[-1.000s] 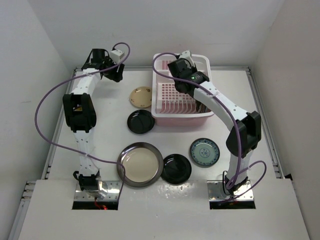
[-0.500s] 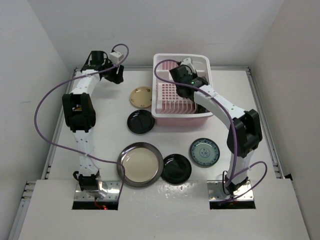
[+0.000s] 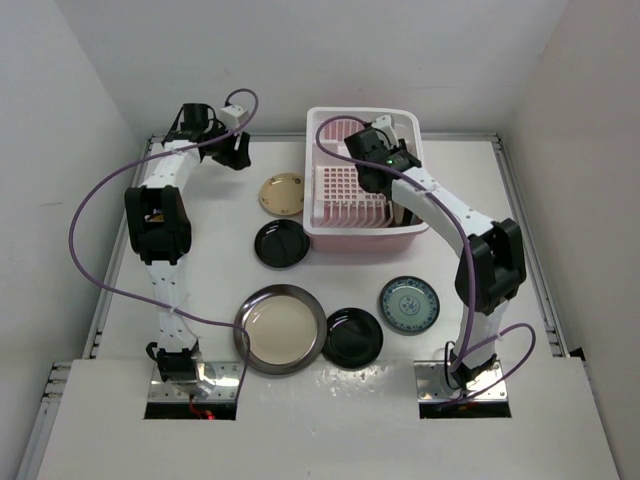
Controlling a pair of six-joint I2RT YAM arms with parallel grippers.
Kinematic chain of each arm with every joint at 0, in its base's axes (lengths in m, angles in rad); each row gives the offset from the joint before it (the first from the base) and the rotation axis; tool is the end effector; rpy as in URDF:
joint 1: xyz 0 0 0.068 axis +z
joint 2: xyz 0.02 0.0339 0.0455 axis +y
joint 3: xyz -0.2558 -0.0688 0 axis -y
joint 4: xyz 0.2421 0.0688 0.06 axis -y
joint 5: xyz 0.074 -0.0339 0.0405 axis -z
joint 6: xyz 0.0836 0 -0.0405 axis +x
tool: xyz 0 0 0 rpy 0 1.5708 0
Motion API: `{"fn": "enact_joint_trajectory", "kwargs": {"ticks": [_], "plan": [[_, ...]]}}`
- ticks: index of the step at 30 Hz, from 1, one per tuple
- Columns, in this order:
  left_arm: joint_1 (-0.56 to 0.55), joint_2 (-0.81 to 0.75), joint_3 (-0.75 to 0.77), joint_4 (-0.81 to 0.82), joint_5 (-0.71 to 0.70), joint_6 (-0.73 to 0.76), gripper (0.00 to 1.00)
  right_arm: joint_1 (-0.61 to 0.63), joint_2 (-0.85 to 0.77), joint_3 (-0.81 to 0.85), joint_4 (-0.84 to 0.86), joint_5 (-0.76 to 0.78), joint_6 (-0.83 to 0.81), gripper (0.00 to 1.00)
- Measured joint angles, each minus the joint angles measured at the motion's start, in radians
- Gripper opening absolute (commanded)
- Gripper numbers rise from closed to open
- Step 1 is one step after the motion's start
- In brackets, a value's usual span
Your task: Load the plates into the dish rack
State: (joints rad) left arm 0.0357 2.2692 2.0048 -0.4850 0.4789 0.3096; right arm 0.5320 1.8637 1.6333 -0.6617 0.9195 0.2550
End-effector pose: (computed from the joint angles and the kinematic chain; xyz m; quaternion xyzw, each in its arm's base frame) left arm 0.5434 -0.0191 0.2031 0.2154 0.8694 -0.1476 0.4194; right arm 0.3970 0.1565 0.2645 0.0296 0.8574 -0.2721 0.4359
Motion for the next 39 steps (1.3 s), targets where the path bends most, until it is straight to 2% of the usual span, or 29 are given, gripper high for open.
{"fn": "enact_joint_trajectory", "kwargs": {"ticks": [1,6,7,9,10,13,17,22,28,31,34,39], "plan": [[0.000,0.000,0.000,0.000,0.018,0.005,0.69,-0.005,0.000,0.000,-0.005,0.004,0.010,0.48],[0.000,-0.001,0.000,-0.016,0.118,0.050,0.70,-0.011,-0.004,0.000,0.004,-0.013,0.019,0.65],[0.000,-0.003,-0.001,-0.030,0.142,0.064,0.70,-0.010,-0.006,0.000,0.009,-0.018,0.016,0.71],[0.000,-0.016,-0.010,-0.076,0.188,0.124,0.72,-0.009,-0.013,0.001,0.029,-0.047,0.002,0.77],[0.000,-0.026,-0.015,-0.111,0.214,0.164,0.72,-0.008,-0.017,0.003,0.034,-0.062,-0.007,0.82],[-0.009,-0.057,-0.016,-0.261,0.266,0.341,0.75,-0.005,-0.032,0.025,0.038,-0.093,-0.038,0.87],[-0.043,-0.127,-0.042,-0.539,0.253,0.674,0.77,-0.006,-0.090,0.034,0.062,-0.146,-0.072,1.00],[-0.138,-0.317,-0.291,-0.712,0.167,0.903,0.80,-0.009,-0.236,-0.049,0.151,-0.252,-0.120,1.00],[-0.277,-0.471,-0.570,-0.766,0.108,1.003,0.80,-0.013,-0.375,-0.207,0.228,-0.410,-0.135,1.00],[-0.314,-0.529,-0.733,-0.730,0.098,0.975,0.80,0.001,-0.441,-0.318,0.242,-0.461,-0.121,1.00],[-0.289,-0.566,-0.864,-0.660,0.094,0.902,0.80,0.045,-0.523,-0.420,0.224,-0.484,-0.087,0.98],[-0.248,-0.567,-0.922,-0.523,0.101,0.784,0.80,0.142,-0.635,-0.523,0.182,-0.470,-0.002,0.97]]}}
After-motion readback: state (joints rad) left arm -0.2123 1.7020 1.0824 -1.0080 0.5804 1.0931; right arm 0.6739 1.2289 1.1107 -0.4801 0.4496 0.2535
